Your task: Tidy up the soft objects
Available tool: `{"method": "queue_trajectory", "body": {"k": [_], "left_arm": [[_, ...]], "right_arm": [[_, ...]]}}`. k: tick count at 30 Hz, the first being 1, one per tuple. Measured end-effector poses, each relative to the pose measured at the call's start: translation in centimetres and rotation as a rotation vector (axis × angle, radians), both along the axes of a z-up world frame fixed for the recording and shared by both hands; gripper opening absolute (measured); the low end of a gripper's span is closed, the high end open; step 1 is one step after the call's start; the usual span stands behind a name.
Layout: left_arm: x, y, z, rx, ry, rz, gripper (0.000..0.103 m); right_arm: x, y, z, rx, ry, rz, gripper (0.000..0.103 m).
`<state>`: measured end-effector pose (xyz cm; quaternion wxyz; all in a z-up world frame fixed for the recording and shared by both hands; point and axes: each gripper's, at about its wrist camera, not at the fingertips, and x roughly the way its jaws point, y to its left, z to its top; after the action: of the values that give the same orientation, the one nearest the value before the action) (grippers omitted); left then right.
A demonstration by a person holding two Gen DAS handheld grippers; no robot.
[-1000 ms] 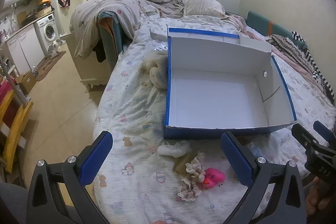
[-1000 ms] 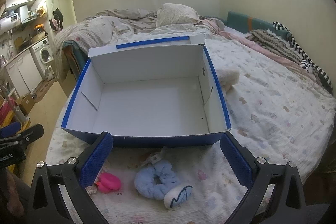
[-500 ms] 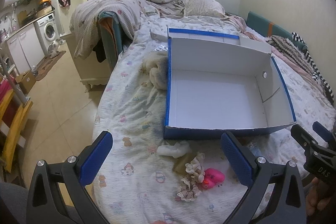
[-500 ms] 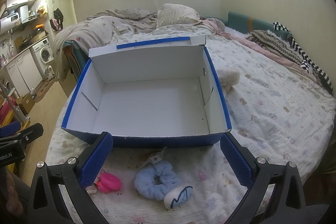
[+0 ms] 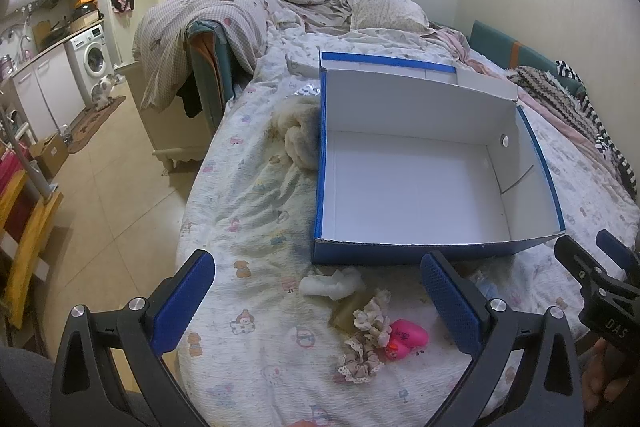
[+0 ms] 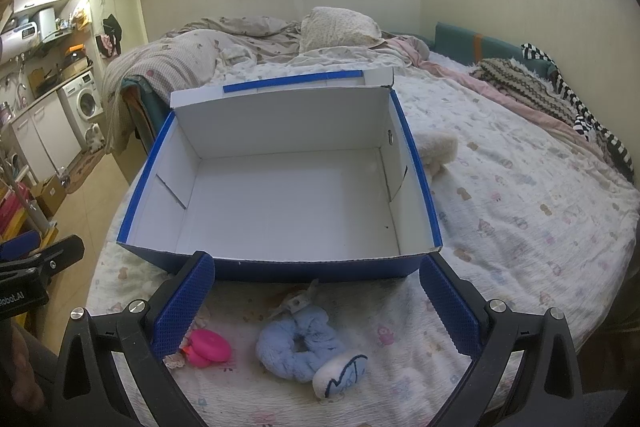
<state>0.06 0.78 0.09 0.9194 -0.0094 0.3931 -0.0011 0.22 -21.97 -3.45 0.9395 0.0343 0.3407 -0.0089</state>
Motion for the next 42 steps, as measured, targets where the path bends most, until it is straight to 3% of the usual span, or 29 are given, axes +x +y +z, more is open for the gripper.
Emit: {"method": "queue_trajectory", "body": {"k": [28, 32, 35, 41, 42], "left_arm": [[0.3, 0.8, -0.4, 0.007, 0.020, 0.027, 0.103], [0.7, 3.1, -1.5, 0.002, 0.077, 0.113, 0.103], [1.7, 4.3, -3.4, 0.022, 0.187, 0.152, 0.103], [2.7, 4.4, -7.5, -0.051, 0.380, 0.121, 0.102], [2.7, 3.8, -8.5, -0.069, 0.433, 0.095, 0.096]], "right_arm": [[-0.1, -1.0, 0.3, 0.025, 0.003, -0.023, 0.103], [-0.2, -3.0, -0.1, 0.087, 0.038, -0.070, 0.103], [0.1, -4.3, -1.0, 0.102, 0.093, -0.113, 0.103], [1.2, -4.8, -2.6, 0.149, 0.188, -0.141, 0.103], [1.3, -4.7, -2.8, 0.143, 0.193, -0.138, 0.103]]}}
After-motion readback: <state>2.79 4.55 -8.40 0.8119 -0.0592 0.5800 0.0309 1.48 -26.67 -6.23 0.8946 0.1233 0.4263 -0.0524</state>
